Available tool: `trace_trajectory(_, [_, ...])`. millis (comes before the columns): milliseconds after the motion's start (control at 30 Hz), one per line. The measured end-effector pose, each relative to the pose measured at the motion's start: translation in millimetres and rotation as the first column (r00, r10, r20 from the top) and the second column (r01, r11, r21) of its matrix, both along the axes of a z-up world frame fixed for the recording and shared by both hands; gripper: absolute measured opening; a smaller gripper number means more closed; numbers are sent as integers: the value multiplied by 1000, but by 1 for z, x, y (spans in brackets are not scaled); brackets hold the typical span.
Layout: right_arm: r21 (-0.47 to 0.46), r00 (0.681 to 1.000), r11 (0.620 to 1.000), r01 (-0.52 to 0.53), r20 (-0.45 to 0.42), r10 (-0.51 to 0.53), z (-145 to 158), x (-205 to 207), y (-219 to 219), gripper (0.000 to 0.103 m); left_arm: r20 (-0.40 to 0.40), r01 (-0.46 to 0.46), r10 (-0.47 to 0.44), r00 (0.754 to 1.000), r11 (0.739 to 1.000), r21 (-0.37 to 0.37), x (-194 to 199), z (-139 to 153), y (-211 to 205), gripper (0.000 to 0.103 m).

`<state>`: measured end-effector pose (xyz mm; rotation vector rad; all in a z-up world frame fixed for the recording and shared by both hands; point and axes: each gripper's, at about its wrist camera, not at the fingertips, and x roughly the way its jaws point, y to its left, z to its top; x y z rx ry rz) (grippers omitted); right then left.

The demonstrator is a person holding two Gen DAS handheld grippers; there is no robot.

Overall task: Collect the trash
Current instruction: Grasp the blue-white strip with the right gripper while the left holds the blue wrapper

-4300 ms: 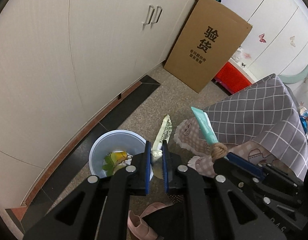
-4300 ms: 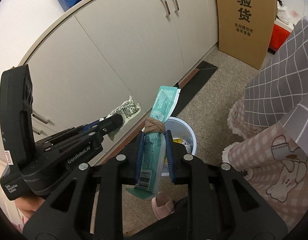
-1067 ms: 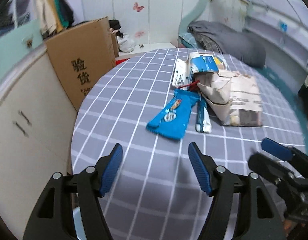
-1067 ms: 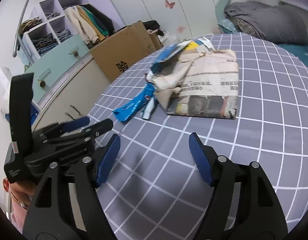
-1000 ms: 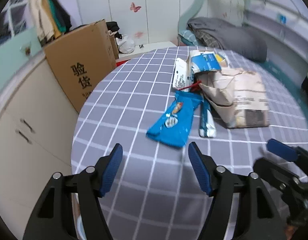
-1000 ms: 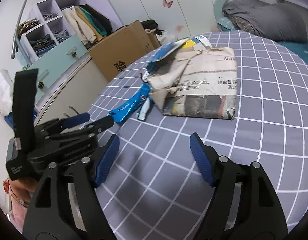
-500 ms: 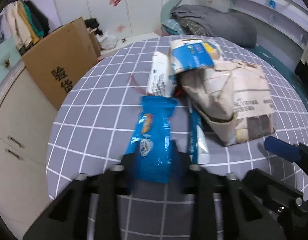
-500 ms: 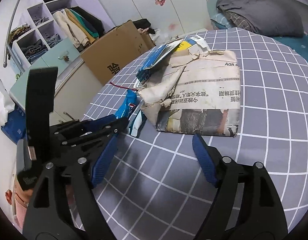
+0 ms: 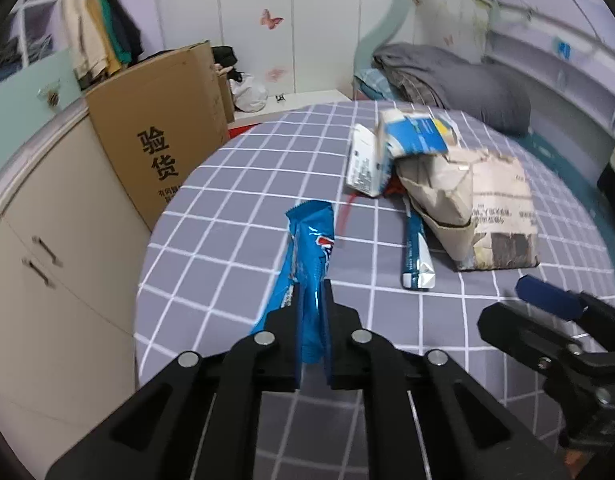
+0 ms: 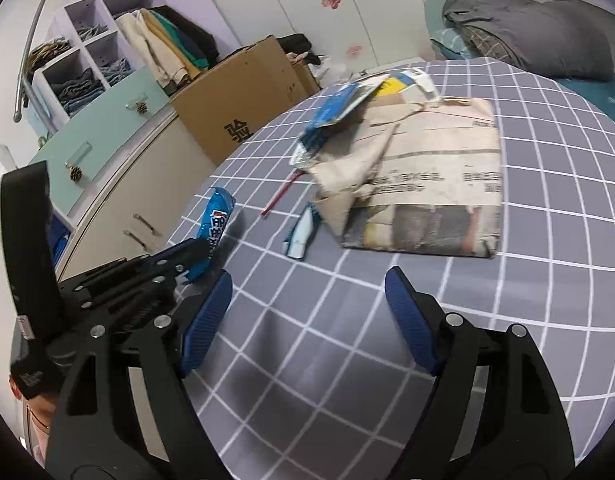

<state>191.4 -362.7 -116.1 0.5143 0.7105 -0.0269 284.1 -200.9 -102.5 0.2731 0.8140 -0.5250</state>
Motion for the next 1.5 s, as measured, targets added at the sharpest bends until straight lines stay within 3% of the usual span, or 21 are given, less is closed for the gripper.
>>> trace_trajectory(233, [-45,998,998,-51,-32,50,-2,22,24,78,9,-87,87,996,994,-59,4,10,36,4])
trace_trajectory(733, [3,992,999,-36,-122,36,-5,61,-3,78,-30,-157,154,988,978,-136,19,5,64,4])
trace_trajectory(1000, [-120,982,992,-44,-190,20,-4,86,19,75,-43,-167,162,986,972,-168,24,5,65,4])
trace_trajectory(1167, [-199,976,979,-34,-217,-10,-5,97,25,62,-48,-166,160,986,970,-175,23,4,66,4])
trace_trajectory(1267, [-207,974,977,-46,-227,-2,-5,98,24,36,-49,-169,162,985,969,-179,21,4,67,4])
trace_trajectory(1300, [-204,973,977,-58,-231,9,-5,97,24,33,-51,-169,163,985,969,-181,19,4,67,4])
trace_trajectory(1500, [-110,982,993,-45,-185,24,8,84,18,38,-58,-170,162,985,966,-192,16,6,69,4])
